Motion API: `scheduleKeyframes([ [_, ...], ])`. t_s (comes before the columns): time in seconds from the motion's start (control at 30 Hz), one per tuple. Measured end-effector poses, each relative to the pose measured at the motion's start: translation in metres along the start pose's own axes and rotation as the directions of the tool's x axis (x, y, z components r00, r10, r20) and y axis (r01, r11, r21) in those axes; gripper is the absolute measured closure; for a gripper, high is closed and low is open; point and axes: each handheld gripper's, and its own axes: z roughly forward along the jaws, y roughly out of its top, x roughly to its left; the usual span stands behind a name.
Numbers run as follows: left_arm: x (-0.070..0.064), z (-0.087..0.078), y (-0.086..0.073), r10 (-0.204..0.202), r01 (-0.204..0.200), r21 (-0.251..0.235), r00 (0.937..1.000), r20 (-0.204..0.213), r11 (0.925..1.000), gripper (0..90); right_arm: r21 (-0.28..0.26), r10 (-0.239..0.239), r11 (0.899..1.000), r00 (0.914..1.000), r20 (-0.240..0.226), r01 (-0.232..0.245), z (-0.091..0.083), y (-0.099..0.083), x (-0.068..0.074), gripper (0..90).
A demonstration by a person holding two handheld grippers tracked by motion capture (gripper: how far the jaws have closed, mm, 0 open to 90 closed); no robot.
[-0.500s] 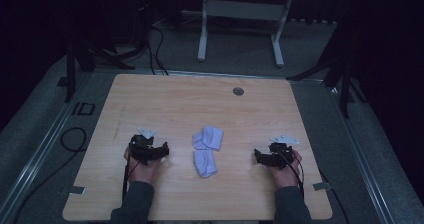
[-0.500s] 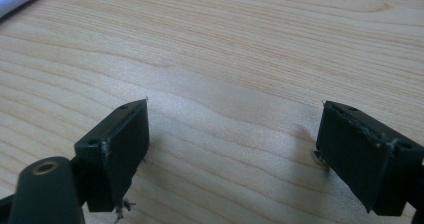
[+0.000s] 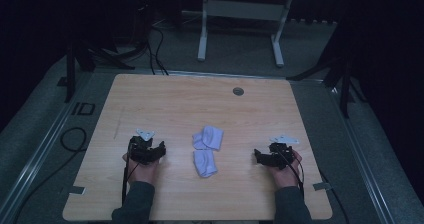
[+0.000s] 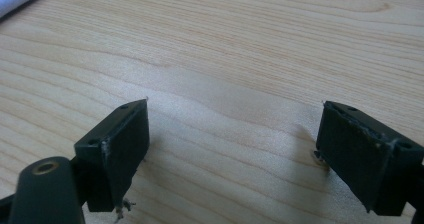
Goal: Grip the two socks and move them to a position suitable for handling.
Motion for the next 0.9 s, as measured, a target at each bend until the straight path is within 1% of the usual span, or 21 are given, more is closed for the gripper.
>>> scheduleKeyframes([
  [0.1, 0.0, -0.002, 0.0, 0.005, -0.005, 0.005, 1.0, 0.007, 1.0, 41.9, 0.0, -0.001, 1.0, 1.0, 0.001, 0.001, -0.001, 0.0, 0.0, 15.1],
  [0.13, 0.0, -0.003, 0.001, 0.013, -0.013, 0.013, 0.9998, 0.017, 0.9998, 46.0, 0.003, 0.001, 1.0, 1.0, 0.003, -0.001, -0.002, 0.0, 0.0, 18.8],
  [0.17, 0.0, -0.003, 0.001, 0.019, -0.019, 0.014, 0.9996, 0.023, 0.9997, 49.5, 0.008, 0.002, 1.0, 1.0, 0.004, -0.002, -0.004, 0.0, 0.001, 25.0],
  [0.2, 0.0, -0.004, 0.001, 0.026, -0.026, 0.013, 0.9992, 0.03, 0.9996, 51.9, 0.013, 0.0, 1.0, 1.0, 0.005, 0.0, -0.005, 0.001, 0.001, 29.4],
  [0.27, 0.001, -0.004, 0.0, 0.028, -0.028, 0.007, 0.9991, 0.034, 0.9996, 54.3, 0.016, -0.006, 1.0, 0.9999, 0.01, 0.006, -0.008, 0.001, 0.003, 37.1],
  [0.33, 0.002, -0.004, 0.0, 0.034, -0.034, 0.01, 0.9987, 0.039, 0.9994, 56.9, 0.005, -0.03, 1.0, 0.9995, 0.012, 0.03, -0.012, 0.001, 0.006, 43.6],
  [0.37, 0.002, -0.004, 0.001, 0.034, -0.034, 0.013, 0.9986, 0.041, 0.9993, 57.9, -0.004, -0.039, 0.999, 0.9992, 0.002, 0.039, -0.014, 0.002, 0.008, 48.4],
  [0.43, 0.002, -0.005, 0.001, 0.034, -0.035, 0.014, 0.9984, 0.044, 0.9993, 59.1, -0.026, -0.057, 0.998, 0.9978, -0.034, 0.056, -0.018, 0.003, 0.013, 56.0],
  [0.5, 0.002, -0.005, 0.001, 0.035, -0.035, 0.014, 0.9982, 0.049, 0.9993, 59.8, -0.041, -0.075, 0.997, 0.9956, -0.056, 0.073, -0.022, 0.005, 0.018, 60.9],
  [0.57, 0.003, -0.005, 0.001, 0.03, -0.031, 0.018, 0.998, 0.055, 0.9994, 60.2, -0.053, -0.084, 0.995, 0.9922, -0.092, 0.079, -0.025, 0.007, 0.024, 62.6],
  [0.67, 0.003, -0.005, 0.002, 0.035, -0.037, 0.025, 0.9974, 0.063, 0.999, 60.2, -0.061, -0.127, 0.991, 0.9846, -0.12, 0.121, -0.03, 0.012, 0.038, 62.4],
  [0.7, 0.002, -0.005, 0.002, 0.035, -0.037, 0.025, 0.9973, 0.064, 0.999, 60.1, -0.063, -0.143, 0.989, 0.9806, -0.134, 0.136, -0.031, 0.014, 0.044, 62.4],
  [0.73, 0.002, -0.005, 0.002, 0.037, -0.038, 0.025, 0.9972, 0.065, 0.999, 60.0, -0.068, -0.162, 0.986, 0.9774, -0.136, 0.154, -0.032, 0.015, 0.048, 61.5],
  [0.77, 0.002, -0.006, 0.001, 0.036, -0.037, 0.024, 0.9972, 0.065, 0.999, 59.8, -0.07, -0.184, 0.982, 0.9726, -0.143, 0.175, -0.033, 0.017, 0.055, 60.3],
  [0.9, 0.001, -0.007, 0.001, 0.04, -0.042, 0.028, 0.997, 0.066, 0.9987, 58.9, -0.073, -0.232, 0.972, 0.9563, -0.178, 0.222, -0.036, 0.022, 0.077, 57.7],
])
